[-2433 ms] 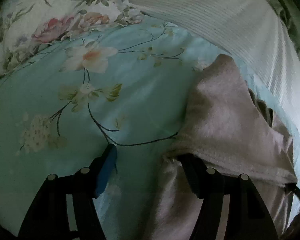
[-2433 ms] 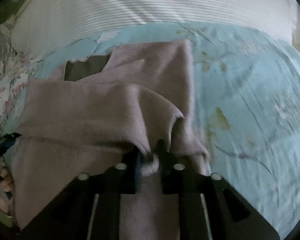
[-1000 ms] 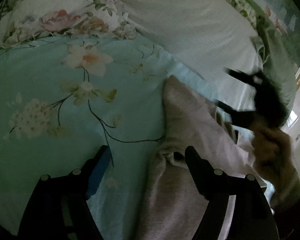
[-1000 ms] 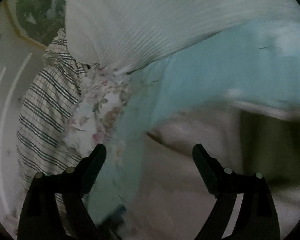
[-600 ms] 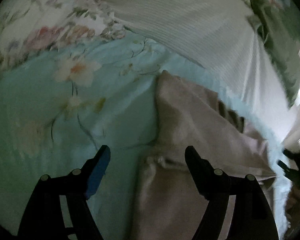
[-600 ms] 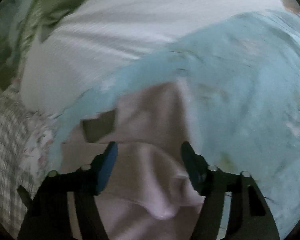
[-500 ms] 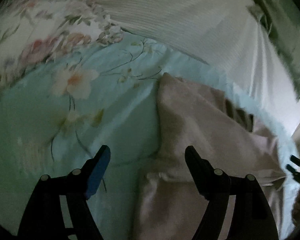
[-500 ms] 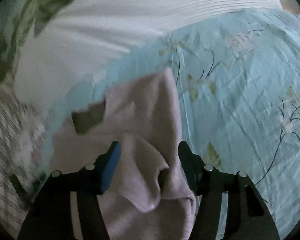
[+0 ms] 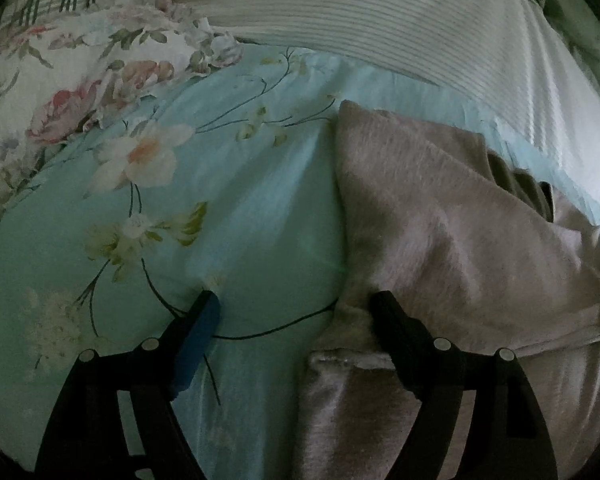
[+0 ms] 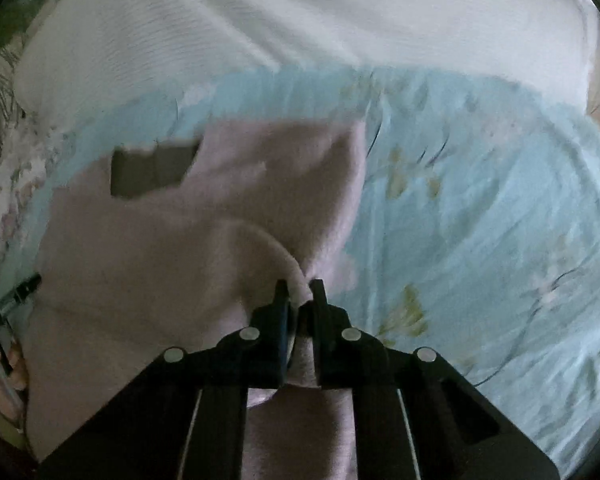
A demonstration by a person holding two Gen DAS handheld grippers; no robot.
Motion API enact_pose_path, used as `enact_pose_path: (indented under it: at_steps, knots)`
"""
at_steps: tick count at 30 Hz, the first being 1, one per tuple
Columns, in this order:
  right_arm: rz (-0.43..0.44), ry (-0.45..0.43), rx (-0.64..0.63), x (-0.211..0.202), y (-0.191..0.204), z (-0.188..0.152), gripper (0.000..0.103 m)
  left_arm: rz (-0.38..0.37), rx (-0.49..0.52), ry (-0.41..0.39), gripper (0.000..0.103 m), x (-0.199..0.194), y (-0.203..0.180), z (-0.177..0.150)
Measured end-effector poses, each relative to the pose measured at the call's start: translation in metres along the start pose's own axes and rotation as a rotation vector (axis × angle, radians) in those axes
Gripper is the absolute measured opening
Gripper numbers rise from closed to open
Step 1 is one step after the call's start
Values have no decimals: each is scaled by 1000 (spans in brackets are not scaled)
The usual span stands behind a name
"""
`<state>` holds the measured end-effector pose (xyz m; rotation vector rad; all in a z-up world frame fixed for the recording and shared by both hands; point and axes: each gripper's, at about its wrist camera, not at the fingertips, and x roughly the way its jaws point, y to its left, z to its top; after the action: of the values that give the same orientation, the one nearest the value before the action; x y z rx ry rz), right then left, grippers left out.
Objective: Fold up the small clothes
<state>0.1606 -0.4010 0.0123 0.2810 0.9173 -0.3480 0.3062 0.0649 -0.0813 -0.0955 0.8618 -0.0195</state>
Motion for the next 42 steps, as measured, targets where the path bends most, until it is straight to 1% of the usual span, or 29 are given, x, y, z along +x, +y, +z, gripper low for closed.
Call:
enact_pose_path:
  at_steps: [2, 3, 5, 6, 7, 8, 9, 11, 13, 14, 15, 16, 17, 18, 19, 20, 21, 23, 24, 26, 28, 29, 32, 34, 36, 37, 39, 41, 42]
  knots:
    - [-15, -32, 0, -8, -3, 8, 11, 0, 1, -4, 81, -1, 0, 0]
    - [-41, -42, -11, -9, -3, 11, 10, -2, -1, -5, 81, -1, 2, 0]
    - [-154, -52, -47, 0, -5, 11, 10, -4, -4, -5, 81, -1, 2, 0]
    - [-202, -20, -39, 7, -10, 12, 12, -4, -4, -5, 81, -1, 2, -1]
    - [-246, 16, 3, 14, -19, 10, 13, -4, -2, -6, 81, -1, 2, -1]
    - [-242, 14, 35, 13, -22, 9, 13, -3, -1, -7, 81, -1, 2, -1]
    - [-173, -16, 72, 6, -23, 5, 13, -3, -2, -8, 81, 0, 2, 0]
    - [-36, -61, 50, -7, -6, -2, 14, -6, -4, -8, 82, 0, 2, 0]
    - [0, -28, 7, -3, 8, -7, 14, -4, -5, -7, 82, 0, 2, 0]
    - [-12, 18, -14, 6, 12, -10, 14, -3, -4, -7, 82, 0, 2, 0]
    - [-56, 74, -23, 18, 10, -13, 14, -2, -3, -6, 82, 0, 1, 0]
    - [-96, 104, -3, 26, 2, -15, 14, -5, -2, -1, 83, 1, 2, 1]
    - [-77, 89, 32, 24, -5, -16, 13, -10, -5, 5, 83, 1, 3, 1]
    - [-85, 67, 80, 15, -14, -16, 15, -15, -8, 14, 84, 1, 4, 2]
    - [-146, 41, 96, 4, -17, -16, 20, -17, -6, 29, 84, 0, 6, 2]
    - [-197, -14, 100, -15, -20, -17, 29, -18, 1, 38, 84, -5, 7, 0]
    - [-182, -50, 111, -28, -23, -18, 39, -20, 9, 37, 84, -10, 7, -3]
    - [-118, -106, 141, -59, -28, -23, 47, -17, 18, 35, 84, -23, 9, -12]
    - [-96, -120, 141, -72, -27, -28, 48, -26, 20, 32, 84, -32, 10, -19]
    - [-63, -128, 129, -89, -20, -39, 50, -53, 26, 17, 84, -54, 11, -34]
    - [12, -120, 123, -100, -14, -54, 56, -84, 37, 2, 84, -79, 11, -53]
    - [46, -108, 118, -98, -14, -58, 61, -90, 41, 0, 84, -86, 11, -60]
    - [138, -43, 86, -100, -1, -92, 62, -96, 69, 1, 84, -114, 13, -87]
    - [172, -14, 73, -101, 3, -111, 62, -95, 80, 8, 84, -130, 20, -105]
    - [225, 14, 78, -102, 1, -131, 62, -119, 70, 20, 84, -143, 31, -119]
    - [252, 25, 89, -103, -3, -141, 63, -154, 55, 37, 84, -150, 40, -129]
    - [274, 46, 120, -103, -16, -157, 64, -215, 35, 72, 84, -154, 50, -141]
    - [281, 76, 159, -102, -28, -172, 64, -300, 15, 140, 84, -154, 57, -159]
    - [299, 86, 173, -103, -32, -177, 64, -319, 15, 155, 84, -154, 59, -165]
